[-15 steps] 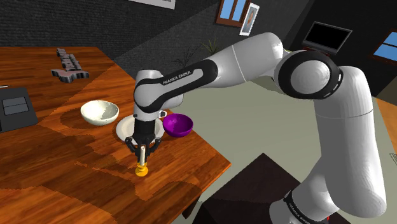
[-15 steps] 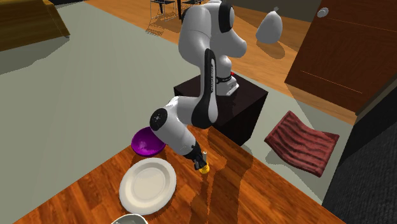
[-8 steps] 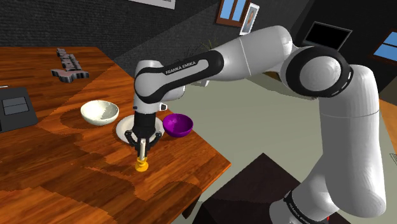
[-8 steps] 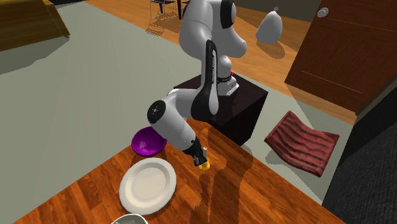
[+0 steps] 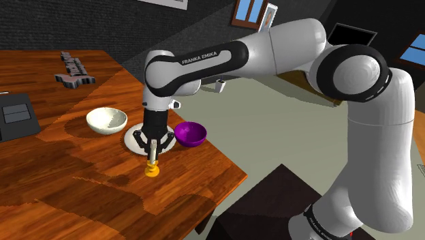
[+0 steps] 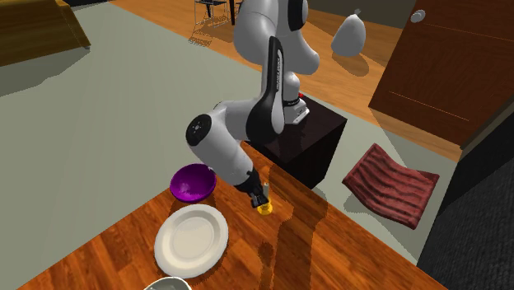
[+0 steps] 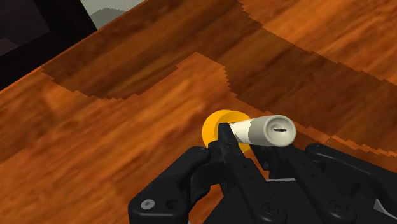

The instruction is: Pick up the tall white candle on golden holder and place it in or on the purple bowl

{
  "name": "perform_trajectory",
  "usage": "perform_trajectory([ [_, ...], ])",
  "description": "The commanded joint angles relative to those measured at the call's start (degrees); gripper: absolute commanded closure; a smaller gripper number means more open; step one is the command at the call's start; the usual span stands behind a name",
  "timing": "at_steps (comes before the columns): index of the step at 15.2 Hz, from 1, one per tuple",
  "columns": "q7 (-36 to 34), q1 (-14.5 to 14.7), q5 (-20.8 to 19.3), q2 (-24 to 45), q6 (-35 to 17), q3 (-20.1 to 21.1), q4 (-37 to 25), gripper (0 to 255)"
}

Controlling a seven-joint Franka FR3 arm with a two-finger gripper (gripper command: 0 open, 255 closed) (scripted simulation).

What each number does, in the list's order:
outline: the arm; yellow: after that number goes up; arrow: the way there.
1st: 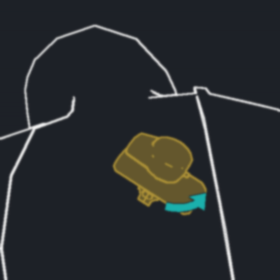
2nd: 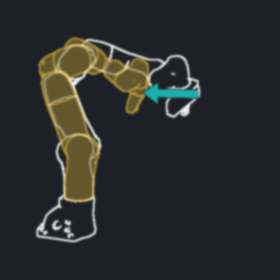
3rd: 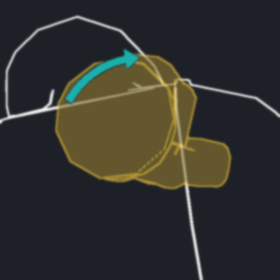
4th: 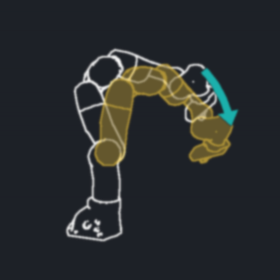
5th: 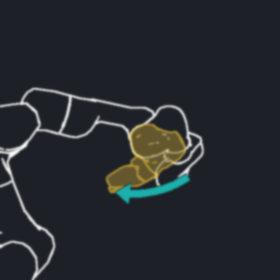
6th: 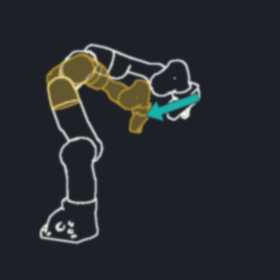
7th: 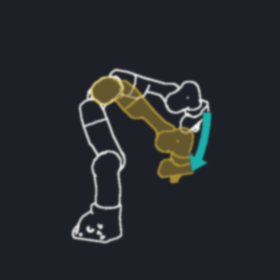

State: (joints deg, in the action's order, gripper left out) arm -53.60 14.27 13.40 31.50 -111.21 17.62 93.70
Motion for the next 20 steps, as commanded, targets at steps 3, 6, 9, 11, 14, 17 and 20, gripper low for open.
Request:
perform_trajectory([
  [3, -0.57, -0.20, 0.16, -1.45, 2.34, 0.16, -0.95, 255],
  [6, -1.01, -0.32, 0.26, -2.45, 4.10, 0.28, -1.79, 255],
  [9, -1.48, -0.44, 0.36, -3.36, 5.90, 0.39, -2.76, 255],
  [11, -1.79, -0.51, 0.43, -3.92, 7.11, 0.46, -3.48, 255],
  [14, -1.06, -1.40, 0.39, -4.52, 8.85, 0.15, -4.30, 255],
  [17, 2.04, -3.85, -0.01, -4.49, 10.50, -1.00, -4.89, 255],
  [20, 5.03, -6.17, -0.56, -3.98, 12.32, -2.18, -6.18, 255],
])
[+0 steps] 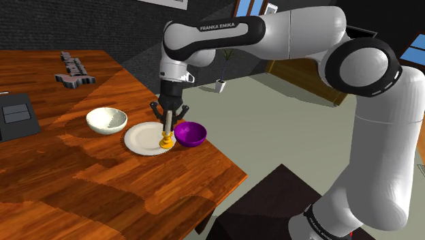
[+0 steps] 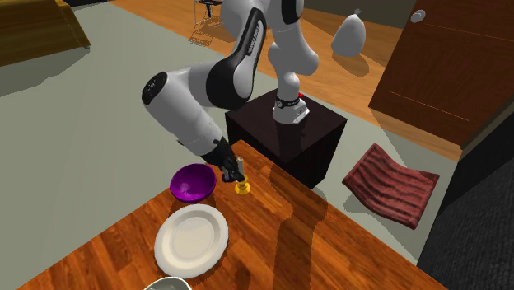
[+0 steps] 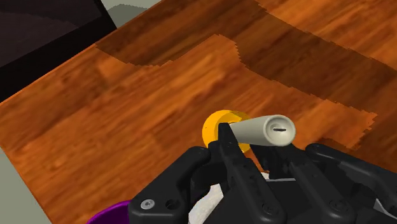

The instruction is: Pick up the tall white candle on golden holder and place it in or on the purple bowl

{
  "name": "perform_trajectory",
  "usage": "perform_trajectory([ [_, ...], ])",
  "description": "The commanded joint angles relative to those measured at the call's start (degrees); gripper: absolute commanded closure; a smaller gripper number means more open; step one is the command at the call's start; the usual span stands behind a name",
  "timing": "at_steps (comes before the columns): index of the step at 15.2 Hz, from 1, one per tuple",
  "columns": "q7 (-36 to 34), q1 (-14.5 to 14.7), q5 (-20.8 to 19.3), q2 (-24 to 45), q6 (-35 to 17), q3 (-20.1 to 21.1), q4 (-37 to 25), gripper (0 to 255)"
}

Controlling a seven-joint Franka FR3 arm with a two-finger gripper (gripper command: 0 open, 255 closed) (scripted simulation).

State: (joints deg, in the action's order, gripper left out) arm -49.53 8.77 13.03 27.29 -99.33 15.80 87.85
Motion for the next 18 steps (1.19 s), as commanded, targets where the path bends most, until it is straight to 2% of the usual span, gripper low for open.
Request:
perform_trajectory([
  [1, 1.94, -1.43, -0.41, 0.51, 1.09, -0.75, -0.92, 255],
  [9, 9.28, -7.08, -2.48, 4.76, 7.11, -3.83, -8.82, 255],
  [16, 14.69, -11.23, -4.45, 11.68, 13.90, -6.10, -20.98, 255],
  [18, 14.97, -11.24, -4.48, 11.87, 12.52, -6.15, -19.75, 255],
])
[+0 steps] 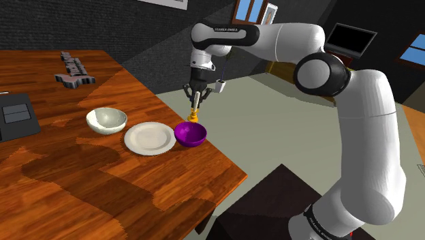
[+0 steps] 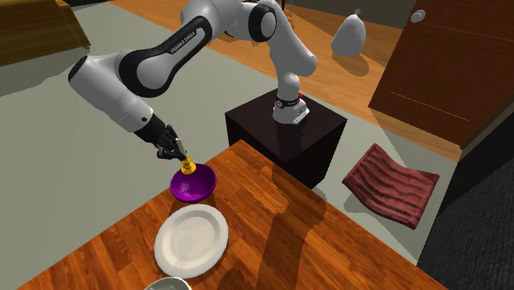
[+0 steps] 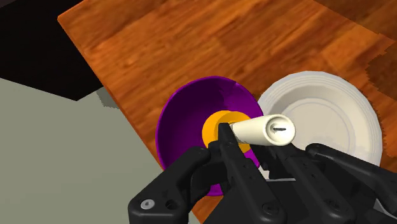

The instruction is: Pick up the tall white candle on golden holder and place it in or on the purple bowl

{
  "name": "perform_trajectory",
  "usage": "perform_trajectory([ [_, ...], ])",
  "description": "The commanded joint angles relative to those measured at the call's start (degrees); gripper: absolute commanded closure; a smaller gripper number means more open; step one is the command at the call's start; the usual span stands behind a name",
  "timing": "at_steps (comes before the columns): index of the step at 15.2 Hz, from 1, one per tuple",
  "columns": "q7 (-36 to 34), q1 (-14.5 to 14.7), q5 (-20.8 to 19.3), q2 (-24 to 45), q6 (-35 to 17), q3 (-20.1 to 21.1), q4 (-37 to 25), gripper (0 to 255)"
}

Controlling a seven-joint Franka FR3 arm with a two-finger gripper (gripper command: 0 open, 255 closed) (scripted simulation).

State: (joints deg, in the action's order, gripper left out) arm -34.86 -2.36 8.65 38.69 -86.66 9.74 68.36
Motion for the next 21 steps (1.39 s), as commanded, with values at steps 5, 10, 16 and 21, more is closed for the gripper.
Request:
perform_trajectory([
  [5, 0.92, -0.09, -0.18, 1.25, -3.40, -0.20, 2.26, 255],
  [10, 1.50, -0.04, -0.28, 2.36, -6.46, -0.33, 4.28, 255],
  [16, 1.76, 0.00, -0.33, 2.98, -7.82, -0.39, 5.05, 255],
  [21, 1.75, 0.00, -0.33, 2.98, -7.81, -0.39, 5.04, 0],
])
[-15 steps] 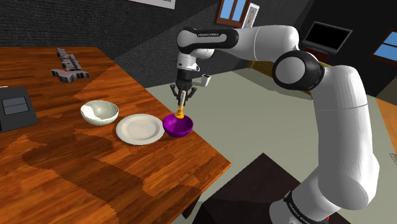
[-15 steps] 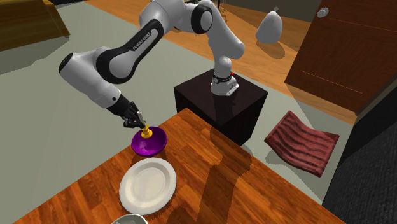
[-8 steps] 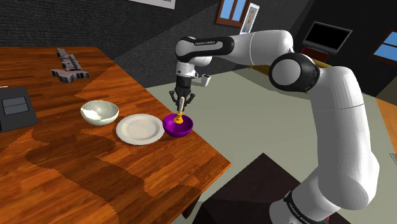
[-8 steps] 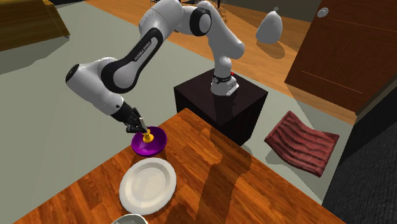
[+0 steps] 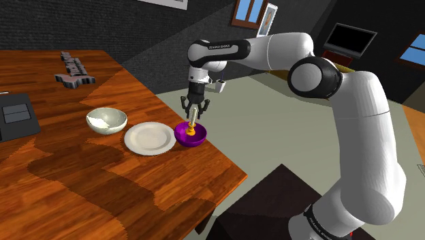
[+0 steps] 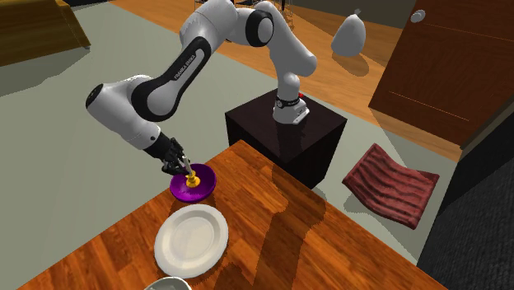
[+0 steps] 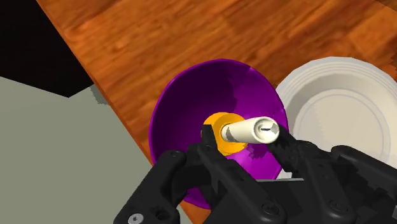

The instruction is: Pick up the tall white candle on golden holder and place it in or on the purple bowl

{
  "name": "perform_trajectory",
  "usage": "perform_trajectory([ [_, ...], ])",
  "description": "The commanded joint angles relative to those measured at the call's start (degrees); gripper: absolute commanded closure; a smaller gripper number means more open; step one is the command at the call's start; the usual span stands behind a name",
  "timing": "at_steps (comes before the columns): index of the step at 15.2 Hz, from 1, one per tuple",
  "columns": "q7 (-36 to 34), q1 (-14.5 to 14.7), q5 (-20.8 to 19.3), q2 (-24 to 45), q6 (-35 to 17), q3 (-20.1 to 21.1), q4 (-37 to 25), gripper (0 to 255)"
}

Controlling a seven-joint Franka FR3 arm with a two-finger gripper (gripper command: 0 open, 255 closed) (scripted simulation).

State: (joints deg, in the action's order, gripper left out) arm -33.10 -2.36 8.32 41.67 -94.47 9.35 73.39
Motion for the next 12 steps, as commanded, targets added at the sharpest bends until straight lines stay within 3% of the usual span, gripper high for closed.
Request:
perform_trajectory([
  [1, 0.00, 0.00, 0.00, 0.00, 0.00, 0.00, 0.00, 0],
  [5, 0.00, 0.00, 0.00, 0.00, 0.00, 0.00, 0.00, 0],
  [9, -0.70, -0.24, -0.45, 2.82, 8.76, -0.15, -11.53, 0],
  [12, -0.70, -0.24, -0.45, 2.81, 8.76, -0.15, -11.52, 0],
])
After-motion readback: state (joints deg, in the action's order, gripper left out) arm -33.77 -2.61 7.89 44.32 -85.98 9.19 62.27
